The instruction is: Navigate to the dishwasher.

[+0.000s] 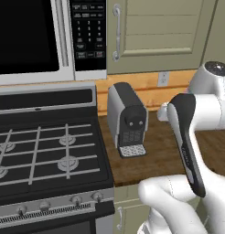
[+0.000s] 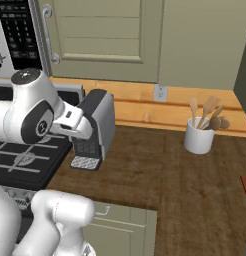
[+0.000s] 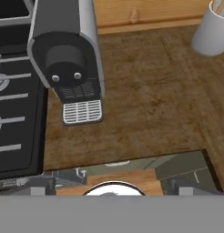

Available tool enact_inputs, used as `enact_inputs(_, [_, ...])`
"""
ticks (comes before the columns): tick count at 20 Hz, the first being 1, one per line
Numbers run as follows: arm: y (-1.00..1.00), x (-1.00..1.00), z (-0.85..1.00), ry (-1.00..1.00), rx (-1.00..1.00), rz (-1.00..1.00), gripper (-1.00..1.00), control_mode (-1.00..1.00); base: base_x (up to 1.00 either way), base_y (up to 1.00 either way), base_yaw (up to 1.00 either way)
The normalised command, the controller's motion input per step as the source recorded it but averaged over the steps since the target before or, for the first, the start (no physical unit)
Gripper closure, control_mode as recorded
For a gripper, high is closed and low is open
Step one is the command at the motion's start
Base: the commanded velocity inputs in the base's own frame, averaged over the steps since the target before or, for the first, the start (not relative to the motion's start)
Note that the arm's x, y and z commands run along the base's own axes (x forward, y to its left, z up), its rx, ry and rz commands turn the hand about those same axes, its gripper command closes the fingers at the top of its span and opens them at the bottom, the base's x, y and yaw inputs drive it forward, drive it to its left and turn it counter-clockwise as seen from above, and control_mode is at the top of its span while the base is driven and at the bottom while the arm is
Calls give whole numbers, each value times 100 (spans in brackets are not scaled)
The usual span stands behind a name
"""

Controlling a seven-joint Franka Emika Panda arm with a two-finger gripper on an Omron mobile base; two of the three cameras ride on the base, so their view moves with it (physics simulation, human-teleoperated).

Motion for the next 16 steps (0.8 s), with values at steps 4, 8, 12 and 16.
enact_inputs(4, [0, -44, 51, 0, 0, 0, -100, -100, 0, 0, 0])
enact_inputs(8, [0, 0, 62, 4, 0, 0, -100, -100, 0, 0, 0])
enact_inputs(12, [0, -1, 33, 3, 0, 1, -100, -100, 0, 0, 0])
enact_inputs(16, [0, -11, 0, 0, 0, 1, -100, 100, -38, 10, 3])
